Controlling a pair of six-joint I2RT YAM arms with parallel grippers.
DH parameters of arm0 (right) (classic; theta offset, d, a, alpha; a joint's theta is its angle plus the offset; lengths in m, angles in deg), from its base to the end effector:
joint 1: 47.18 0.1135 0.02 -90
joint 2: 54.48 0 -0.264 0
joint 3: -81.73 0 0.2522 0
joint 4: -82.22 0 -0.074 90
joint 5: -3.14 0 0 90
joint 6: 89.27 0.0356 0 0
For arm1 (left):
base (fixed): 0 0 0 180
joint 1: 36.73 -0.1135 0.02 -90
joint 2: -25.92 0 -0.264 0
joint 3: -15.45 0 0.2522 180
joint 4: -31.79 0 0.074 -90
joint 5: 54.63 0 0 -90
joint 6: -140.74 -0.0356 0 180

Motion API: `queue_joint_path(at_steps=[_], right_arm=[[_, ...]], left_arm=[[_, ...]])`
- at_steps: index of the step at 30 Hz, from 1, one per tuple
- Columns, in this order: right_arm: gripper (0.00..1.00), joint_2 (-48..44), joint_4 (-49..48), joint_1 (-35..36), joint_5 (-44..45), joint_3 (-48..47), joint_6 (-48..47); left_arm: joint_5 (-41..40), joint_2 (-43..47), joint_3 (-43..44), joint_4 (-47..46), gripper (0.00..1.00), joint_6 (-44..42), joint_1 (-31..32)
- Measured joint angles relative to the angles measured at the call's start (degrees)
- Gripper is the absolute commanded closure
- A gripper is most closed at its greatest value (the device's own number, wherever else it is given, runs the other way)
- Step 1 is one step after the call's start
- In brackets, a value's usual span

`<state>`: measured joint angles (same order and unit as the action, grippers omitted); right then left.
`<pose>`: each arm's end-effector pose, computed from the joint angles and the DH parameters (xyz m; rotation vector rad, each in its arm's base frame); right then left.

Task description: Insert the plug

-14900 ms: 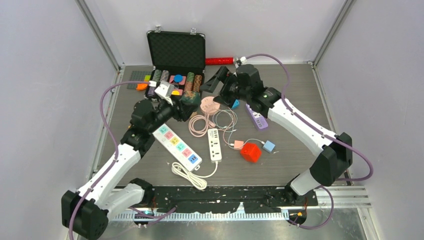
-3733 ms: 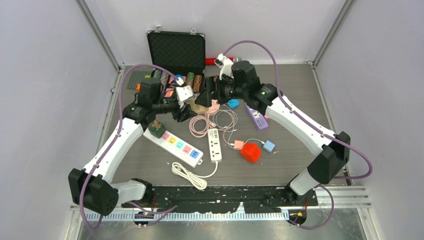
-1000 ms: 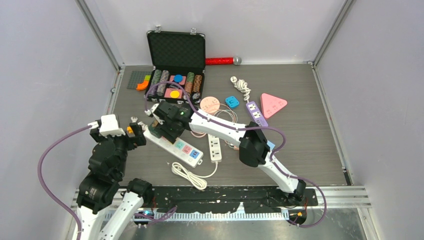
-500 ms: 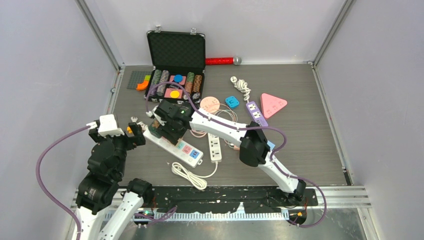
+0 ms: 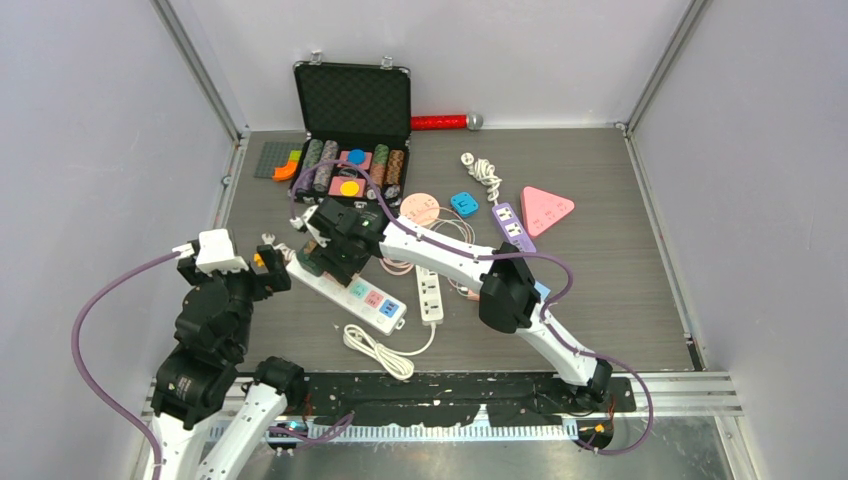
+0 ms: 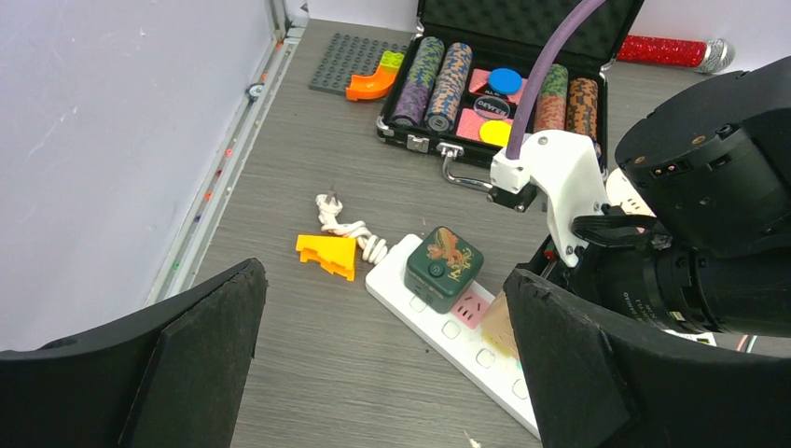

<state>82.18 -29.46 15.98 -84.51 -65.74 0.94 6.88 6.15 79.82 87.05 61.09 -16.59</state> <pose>0.2354 0.4621 0.2496 -1.3524 2.2390 0.3547 0.0571 -0.0029 0.3604 -0.2112 1.7214 0.0456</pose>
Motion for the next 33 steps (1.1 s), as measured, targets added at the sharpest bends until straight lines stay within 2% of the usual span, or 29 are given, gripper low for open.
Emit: queue_joint_path(at_steps=[33], right_arm=[[0.95, 1.36, 0.50, -0.07, -0.87, -0.61, 0.33]], left_arm=[[0.04, -0.07, 0.70, 0.00, 0.00, 1.22, 0.00]])
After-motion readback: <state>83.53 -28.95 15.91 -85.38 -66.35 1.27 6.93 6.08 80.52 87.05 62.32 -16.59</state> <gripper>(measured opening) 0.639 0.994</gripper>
